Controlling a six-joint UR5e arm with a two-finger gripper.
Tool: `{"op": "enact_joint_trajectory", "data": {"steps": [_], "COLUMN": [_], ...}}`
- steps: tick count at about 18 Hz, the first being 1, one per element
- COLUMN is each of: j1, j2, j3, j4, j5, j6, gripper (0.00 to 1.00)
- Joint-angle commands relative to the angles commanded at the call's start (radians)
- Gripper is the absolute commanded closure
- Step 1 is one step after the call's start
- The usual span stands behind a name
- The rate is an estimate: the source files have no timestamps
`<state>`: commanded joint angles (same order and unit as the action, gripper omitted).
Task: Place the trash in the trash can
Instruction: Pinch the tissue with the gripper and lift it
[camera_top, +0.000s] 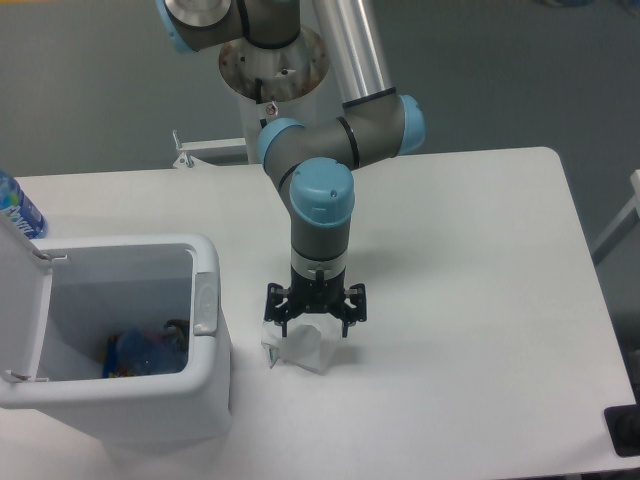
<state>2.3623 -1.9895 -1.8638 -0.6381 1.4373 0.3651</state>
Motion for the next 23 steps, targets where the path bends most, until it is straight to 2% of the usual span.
{"op": "enact_joint_trajectory", "data": {"steps": [9,10,11,16,17,23], "j1": [-0.014,-0.015,-0.015,-0.014,-0.014,0.014], "j2": [-0.028,-0.029,-0.031,-0.022,-0.018,-0.006], "j3": [0.000,0.000,0.000,0.002,0.003,0.021], "j4": [0.003,0.003,0.003,0.002,0.000,0.002], "j5": [0.011,0.020,0.020,0.023,0.023,0.018], "j6": [-0.020,-0.020,-0.021,-0.021,-0.020,-0.005], "gripper": [0.00,0.04,0.13,0.91,1.00,1.00]}}
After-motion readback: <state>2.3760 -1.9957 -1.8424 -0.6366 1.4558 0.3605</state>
